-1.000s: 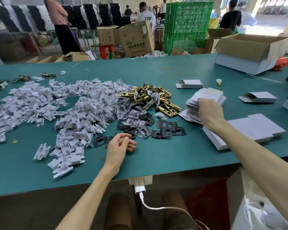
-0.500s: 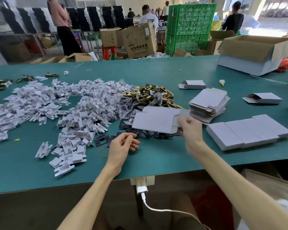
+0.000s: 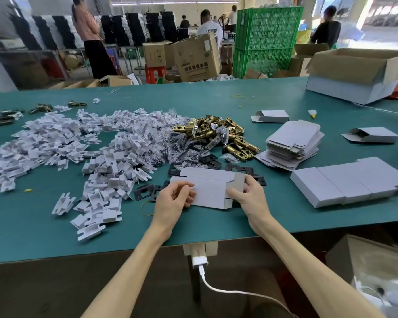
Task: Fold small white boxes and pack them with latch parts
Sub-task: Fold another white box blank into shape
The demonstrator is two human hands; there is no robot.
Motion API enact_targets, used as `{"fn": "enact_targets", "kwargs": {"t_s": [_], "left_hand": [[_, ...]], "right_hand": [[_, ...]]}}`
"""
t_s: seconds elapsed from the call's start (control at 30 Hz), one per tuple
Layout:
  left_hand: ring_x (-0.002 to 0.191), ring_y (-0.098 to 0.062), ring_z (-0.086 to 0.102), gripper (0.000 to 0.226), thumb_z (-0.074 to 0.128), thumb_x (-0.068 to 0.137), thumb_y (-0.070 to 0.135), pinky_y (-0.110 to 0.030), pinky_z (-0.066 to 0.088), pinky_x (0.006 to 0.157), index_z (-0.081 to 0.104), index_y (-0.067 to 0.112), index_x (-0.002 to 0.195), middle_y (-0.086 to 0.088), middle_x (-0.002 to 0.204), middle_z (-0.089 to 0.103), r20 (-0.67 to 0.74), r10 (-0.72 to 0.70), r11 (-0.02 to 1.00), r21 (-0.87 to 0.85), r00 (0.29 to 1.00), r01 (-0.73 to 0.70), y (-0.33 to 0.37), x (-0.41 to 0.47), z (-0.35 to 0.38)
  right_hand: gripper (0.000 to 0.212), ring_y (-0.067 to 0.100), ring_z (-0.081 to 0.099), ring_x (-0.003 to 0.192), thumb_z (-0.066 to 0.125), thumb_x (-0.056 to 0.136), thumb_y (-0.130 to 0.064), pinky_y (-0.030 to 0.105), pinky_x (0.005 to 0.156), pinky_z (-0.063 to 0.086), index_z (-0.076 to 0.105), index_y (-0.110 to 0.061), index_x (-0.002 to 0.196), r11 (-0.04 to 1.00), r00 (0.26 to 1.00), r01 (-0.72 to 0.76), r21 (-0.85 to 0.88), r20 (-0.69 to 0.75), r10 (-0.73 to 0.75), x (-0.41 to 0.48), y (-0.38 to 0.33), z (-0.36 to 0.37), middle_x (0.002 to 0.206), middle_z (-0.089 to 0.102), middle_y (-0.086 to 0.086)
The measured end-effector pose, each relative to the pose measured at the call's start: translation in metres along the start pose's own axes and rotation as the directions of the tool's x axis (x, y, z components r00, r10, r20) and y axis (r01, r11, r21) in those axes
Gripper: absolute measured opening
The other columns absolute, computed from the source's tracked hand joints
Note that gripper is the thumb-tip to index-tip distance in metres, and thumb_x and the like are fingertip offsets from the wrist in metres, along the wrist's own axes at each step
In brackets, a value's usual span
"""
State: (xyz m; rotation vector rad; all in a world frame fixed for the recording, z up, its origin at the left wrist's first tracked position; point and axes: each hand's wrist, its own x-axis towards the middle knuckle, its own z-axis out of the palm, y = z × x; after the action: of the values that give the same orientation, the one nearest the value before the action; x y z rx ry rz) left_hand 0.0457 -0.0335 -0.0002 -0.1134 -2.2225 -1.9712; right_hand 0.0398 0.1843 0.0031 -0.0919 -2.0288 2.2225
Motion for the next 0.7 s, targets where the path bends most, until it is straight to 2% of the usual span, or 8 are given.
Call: {"fn": "enact_targets", "kwargs": {"t_s": [0.2,0.3,0.4,0.47,0.53,0.6,0.7], "left_hand": [[0.078,-0.01,0.067,0.019,0.061,0.103,0.007,-0.025,0.056,0.069,0.073,0.019,0.11,0.0,0.092,0.075,0.021,0.041,0.997,0.071,0.999,-0.042,0.003,0.0,0.002],[0.087,-0.007,0.063,0.025,0.068,0.098,0.007,-0.021,0.053,0.075,0.069,0.023,0.117,0.002,0.102,0.067,0.071,0.19,0.946,0.253,0.979,-0.202,0.005,-0.002,0.006],[0.1,-0.005,0.056,0.041,0.075,0.093,0.013,-0.015,0.047,0.083,0.062,0.022,0.131,0.005,0.114,0.053,0.194,0.296,0.84,0.414,0.935,-0.351,0.006,-0.005,0.013],[0.112,-0.001,0.049,0.054,0.077,0.093,0.023,-0.017,0.042,0.099,0.055,0.017,0.141,0.004,0.125,0.046,0.253,0.323,0.746,0.525,0.912,-0.409,0.006,-0.007,0.016],[0.129,-0.013,0.042,0.065,0.077,0.093,0.032,-0.027,0.032,0.113,0.049,0.014,0.149,-0.003,0.138,0.045,0.282,0.368,0.608,0.649,0.886,-0.458,0.006,-0.01,0.018],[0.14,-0.022,0.038,0.07,0.074,0.094,0.038,-0.034,0.026,0.117,0.045,0.013,0.153,-0.006,0.15,0.045,0.308,0.394,0.495,0.723,0.866,-0.483,0.009,-0.013,0.021],[0.152,-0.023,0.028,0.076,0.067,0.098,0.045,-0.037,0.017,0.123,0.035,0.013,0.16,-0.005,0.164,0.035,0.375,0.36,0.435,0.743,0.854,-0.509,0.011,-0.012,0.02]], "right_hand": [[0.043,0.018,0.075,0.098,0.078,0.085,-0.003,0.027,0.076,0.06,0.061,-0.016,0.122,0.999,1.0,0.009,0.039,0.004,-0.01,0.002,0.002,0.0,0.107,0.078,0.0],[0.04,0.018,0.075,0.097,0.079,0.085,-0.004,0.027,0.077,0.061,0.062,-0.018,0.119,0.998,1.0,0.027,0.054,0.007,-0.028,0.002,0.003,0.0,0.106,0.079,-0.001],[0.037,0.018,0.075,0.096,0.079,0.085,-0.003,0.028,0.078,0.061,0.064,-0.015,0.118,0.996,0.999,0.041,0.077,0.01,-0.042,0.002,0.003,0.0,0.104,0.079,0.0],[0.037,0.019,0.075,0.096,0.078,0.085,-0.002,0.03,0.08,0.061,0.064,-0.012,0.117,0.996,0.999,0.043,0.081,0.013,-0.045,0.003,0.003,0.0,0.105,0.079,0.002],[0.034,0.021,0.075,0.096,0.078,0.085,-0.001,0.033,0.081,0.062,0.064,-0.01,0.116,0.996,0.999,0.039,0.081,0.012,-0.04,0.003,0.003,0.0,0.105,0.078,0.006],[0.033,0.023,0.075,0.096,0.078,0.086,-0.001,0.033,0.079,0.062,0.064,-0.01,0.114,0.995,0.999,0.036,0.089,0.008,-0.037,0.005,0.004,-0.001,0.104,0.078,0.007],[0.033,0.022,0.075,0.096,0.078,0.086,-0.001,0.028,0.074,0.06,0.065,-0.011,0.114,0.993,0.998,0.048,0.107,0.024,-0.051,0.004,0.004,-0.001,0.103,0.079,0.004]]}}
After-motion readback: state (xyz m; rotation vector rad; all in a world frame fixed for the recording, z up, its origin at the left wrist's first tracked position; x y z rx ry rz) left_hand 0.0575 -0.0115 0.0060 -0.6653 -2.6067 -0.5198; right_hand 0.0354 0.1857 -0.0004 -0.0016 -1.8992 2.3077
